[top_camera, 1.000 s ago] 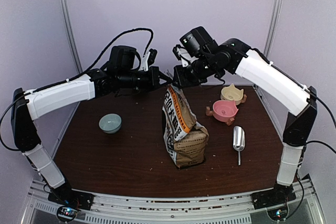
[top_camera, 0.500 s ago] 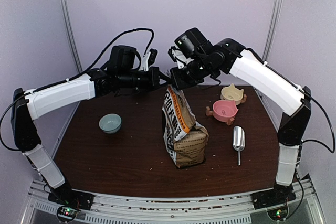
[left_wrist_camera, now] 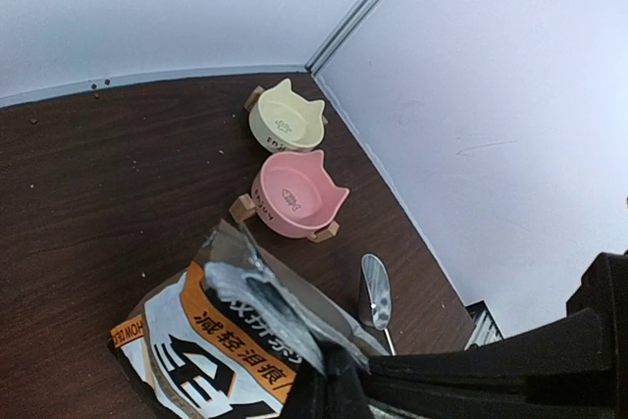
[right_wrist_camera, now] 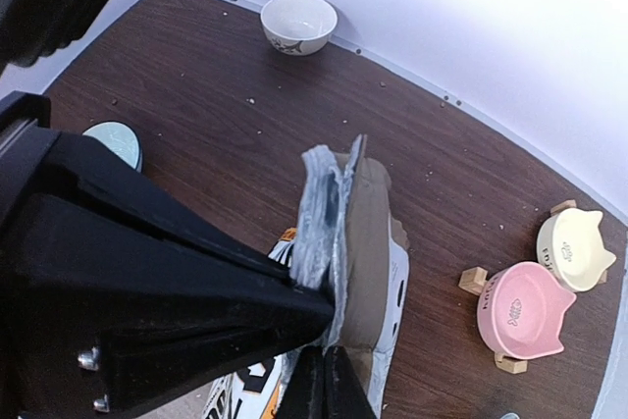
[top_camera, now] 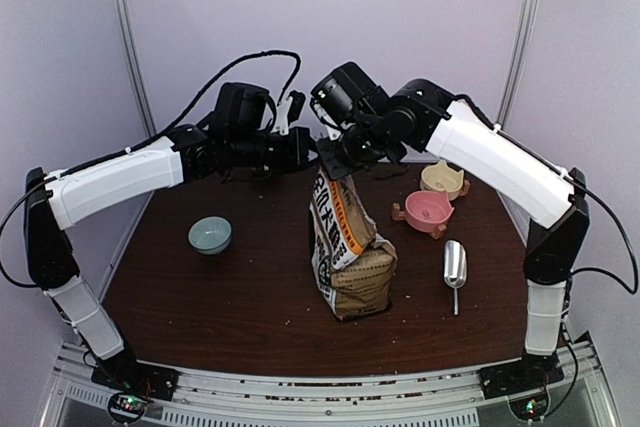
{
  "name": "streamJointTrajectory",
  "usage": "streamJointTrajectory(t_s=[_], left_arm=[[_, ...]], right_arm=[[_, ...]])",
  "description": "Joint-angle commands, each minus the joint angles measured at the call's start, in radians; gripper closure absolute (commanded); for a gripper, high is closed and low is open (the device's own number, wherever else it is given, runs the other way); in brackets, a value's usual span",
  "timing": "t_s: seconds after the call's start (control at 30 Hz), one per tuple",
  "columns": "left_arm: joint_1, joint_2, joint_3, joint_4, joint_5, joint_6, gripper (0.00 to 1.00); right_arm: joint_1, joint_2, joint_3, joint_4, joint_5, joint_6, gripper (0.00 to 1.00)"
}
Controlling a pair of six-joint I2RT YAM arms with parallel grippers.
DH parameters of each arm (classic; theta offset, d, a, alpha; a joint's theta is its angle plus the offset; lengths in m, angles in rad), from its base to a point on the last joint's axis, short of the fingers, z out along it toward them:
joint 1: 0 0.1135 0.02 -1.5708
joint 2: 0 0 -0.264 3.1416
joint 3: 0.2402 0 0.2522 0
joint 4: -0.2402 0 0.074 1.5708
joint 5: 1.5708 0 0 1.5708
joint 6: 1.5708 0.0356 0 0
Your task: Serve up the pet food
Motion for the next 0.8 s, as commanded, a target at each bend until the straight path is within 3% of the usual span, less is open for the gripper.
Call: streamJointTrajectory(t_s=[0.0,0.77], left_arm=[[-0.002,-0.003,0.052,-0.005,-0.08,0.027,1.0],[-0.004,0.002,0.044,-0.011,-0.124,0.016,1.0]], right_arm=[[0.005,0.019,0.02,-0.097,0.221,-0.019,1.0],[0.005,0.015,0.006,-0.114,0.319,0.001,1.0]])
